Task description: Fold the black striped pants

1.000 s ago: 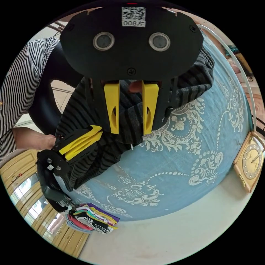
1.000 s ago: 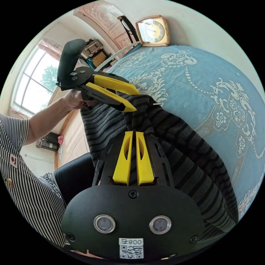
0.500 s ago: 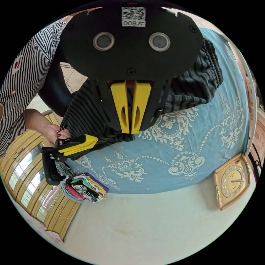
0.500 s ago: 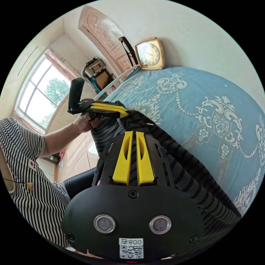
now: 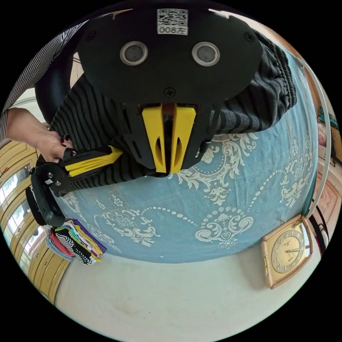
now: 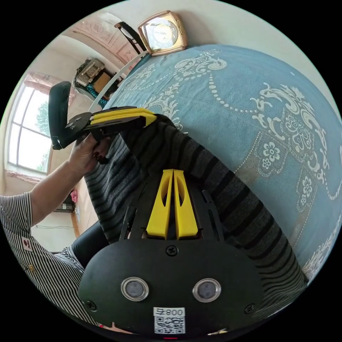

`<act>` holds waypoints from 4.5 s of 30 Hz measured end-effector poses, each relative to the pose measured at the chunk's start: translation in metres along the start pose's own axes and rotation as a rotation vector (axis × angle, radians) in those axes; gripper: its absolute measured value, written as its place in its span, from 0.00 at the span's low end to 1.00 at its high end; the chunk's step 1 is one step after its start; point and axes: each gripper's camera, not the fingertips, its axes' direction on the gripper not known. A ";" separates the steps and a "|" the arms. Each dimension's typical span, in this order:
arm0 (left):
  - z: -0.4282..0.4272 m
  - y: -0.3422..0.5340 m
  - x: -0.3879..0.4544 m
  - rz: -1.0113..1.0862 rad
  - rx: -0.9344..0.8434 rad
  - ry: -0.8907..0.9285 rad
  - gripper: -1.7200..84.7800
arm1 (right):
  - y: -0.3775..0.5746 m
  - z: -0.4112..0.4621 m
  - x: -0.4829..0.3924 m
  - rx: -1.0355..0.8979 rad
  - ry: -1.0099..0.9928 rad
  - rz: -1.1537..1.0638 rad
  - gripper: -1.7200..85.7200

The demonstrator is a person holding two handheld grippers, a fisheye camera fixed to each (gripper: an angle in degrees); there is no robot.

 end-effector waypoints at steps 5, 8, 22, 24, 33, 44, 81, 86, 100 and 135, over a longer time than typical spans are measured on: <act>-0.022 0.030 -0.013 -0.053 0.065 -0.040 0.03 | 0.001 0.011 -0.028 -0.061 0.048 -0.064 0.02; -0.041 0.053 -0.038 -0.160 0.088 -0.020 0.04 | -0.001 0.012 -0.035 -0.040 0.041 -0.037 0.02; -0.166 0.268 -0.179 -0.787 0.102 -0.228 0.14 | 0.002 0.067 -0.218 -0.140 -0.066 -0.458 0.10; -0.154 0.274 -0.193 -0.831 0.047 -0.163 0.12 | 0.008 0.091 -0.236 -0.193 0.046 -0.496 0.09; -0.194 0.273 -0.204 -0.718 0.130 -0.153 0.06 | 0.000 0.059 -0.262 -0.145 0.048 -0.541 0.03; -0.183 0.285 -0.197 -0.773 0.144 -0.295 0.11 | 0.005 0.094 -0.254 -0.243 0.042 -0.571 0.02; -0.033 0.023 -0.028 0.234 0.064 0.213 0.05 | -0.022 -0.082 0.037 0.123 -0.134 -0.210 0.02; -0.033 0.025 -0.004 0.303 0.037 0.149 0.04 | -0.043 -0.042 0.041 -0.188 -0.257 -0.287 0.02; -0.026 0.016 0.021 0.290 0.070 0.129 0.04 | -0.048 -0.055 0.043 -0.180 -0.161 -0.301 0.02; 0.087 -0.086 0.131 0.044 0.047 0.058 0.02 | 0.135 -0.136 0.102 0.190 0.279 0.041 0.02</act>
